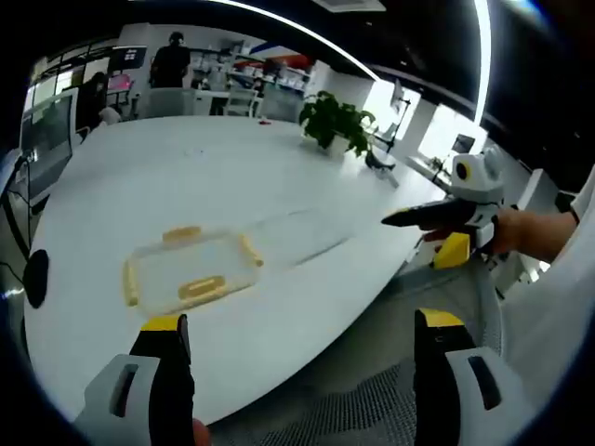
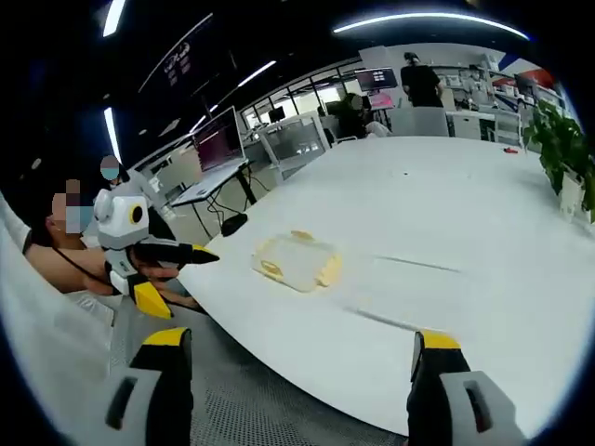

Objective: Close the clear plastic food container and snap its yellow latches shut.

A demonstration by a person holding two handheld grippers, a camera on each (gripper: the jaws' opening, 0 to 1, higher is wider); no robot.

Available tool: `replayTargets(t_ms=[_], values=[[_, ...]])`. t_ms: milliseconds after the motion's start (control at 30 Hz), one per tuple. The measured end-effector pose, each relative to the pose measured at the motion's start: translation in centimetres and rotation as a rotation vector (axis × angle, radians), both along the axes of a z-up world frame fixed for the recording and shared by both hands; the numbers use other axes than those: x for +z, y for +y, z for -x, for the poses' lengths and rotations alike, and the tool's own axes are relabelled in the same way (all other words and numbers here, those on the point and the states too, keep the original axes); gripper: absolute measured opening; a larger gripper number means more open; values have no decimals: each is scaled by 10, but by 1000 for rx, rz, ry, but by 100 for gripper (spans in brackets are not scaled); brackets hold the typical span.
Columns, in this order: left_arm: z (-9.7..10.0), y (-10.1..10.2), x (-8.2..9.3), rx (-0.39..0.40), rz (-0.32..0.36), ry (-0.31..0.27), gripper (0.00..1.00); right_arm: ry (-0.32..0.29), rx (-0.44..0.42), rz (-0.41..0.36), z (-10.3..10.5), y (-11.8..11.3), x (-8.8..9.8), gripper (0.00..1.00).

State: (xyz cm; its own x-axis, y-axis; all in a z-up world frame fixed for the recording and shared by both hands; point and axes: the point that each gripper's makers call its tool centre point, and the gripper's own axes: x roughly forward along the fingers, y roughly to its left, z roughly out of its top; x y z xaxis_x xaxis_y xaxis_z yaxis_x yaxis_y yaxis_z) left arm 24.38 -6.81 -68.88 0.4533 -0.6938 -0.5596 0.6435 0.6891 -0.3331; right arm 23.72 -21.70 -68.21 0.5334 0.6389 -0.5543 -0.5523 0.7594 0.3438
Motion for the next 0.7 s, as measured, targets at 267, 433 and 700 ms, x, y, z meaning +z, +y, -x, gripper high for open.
replayTargets(t_ms=[267,433,700], values=[[1,0,1,0,5,1,99,2,6,3,1,1,0,99],[1,0,1,1,7,0,99,2,8,3,2,1,-1,99],[0,0,3,12,24,1,99,-2,16,11,3,2,-1,99]])
